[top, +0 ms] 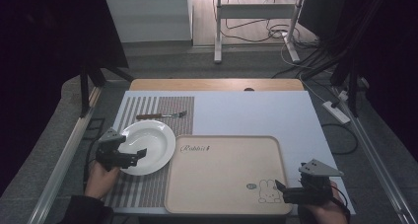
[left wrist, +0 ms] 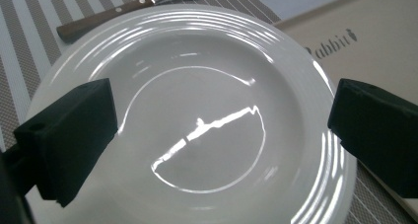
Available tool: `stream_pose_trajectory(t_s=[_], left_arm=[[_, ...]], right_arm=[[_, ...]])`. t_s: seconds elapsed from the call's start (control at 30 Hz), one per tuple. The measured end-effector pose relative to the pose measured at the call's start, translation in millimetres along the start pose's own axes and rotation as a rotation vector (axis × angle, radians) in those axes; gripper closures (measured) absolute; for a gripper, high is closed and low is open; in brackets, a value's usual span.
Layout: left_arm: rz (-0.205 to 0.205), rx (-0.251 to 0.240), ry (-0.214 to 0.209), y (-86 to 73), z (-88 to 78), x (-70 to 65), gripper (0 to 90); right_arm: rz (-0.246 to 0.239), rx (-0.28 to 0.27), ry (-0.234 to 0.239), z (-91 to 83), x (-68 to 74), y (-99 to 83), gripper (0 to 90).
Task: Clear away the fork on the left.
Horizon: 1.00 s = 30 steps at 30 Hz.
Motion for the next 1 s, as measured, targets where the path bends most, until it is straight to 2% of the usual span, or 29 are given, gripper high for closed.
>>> stream_pose_trajectory(t_s=[0.27,0.37,1.0], left_arm=[[-0.008,0.006,0.008,9.8,12.3,10.9,0.0],[-0.032,0.012,0.021,15.4,18.0,16.6,0.0],[-0.018,0.042,0.053,36.9,52.6,47.7,0.0]], right_arm=[[0.0,0.002,0.0,0.2,0.0,0.0,0.0],[0.001,0.002,-0.001,0.3,-0.1,0.0,0.0],[0.002,0.007,0.004,0.8,-0.2,0.0,0.0]])
Point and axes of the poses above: each handheld gripper's, and its own axes: z roughly forward along the jaws, y roughly out of its top, x roughly to its left, the point moved 4 cm from there along z, roughly forward along the jaws, and after that the axes turned 14 degrees about z, right-handed, at the moved point
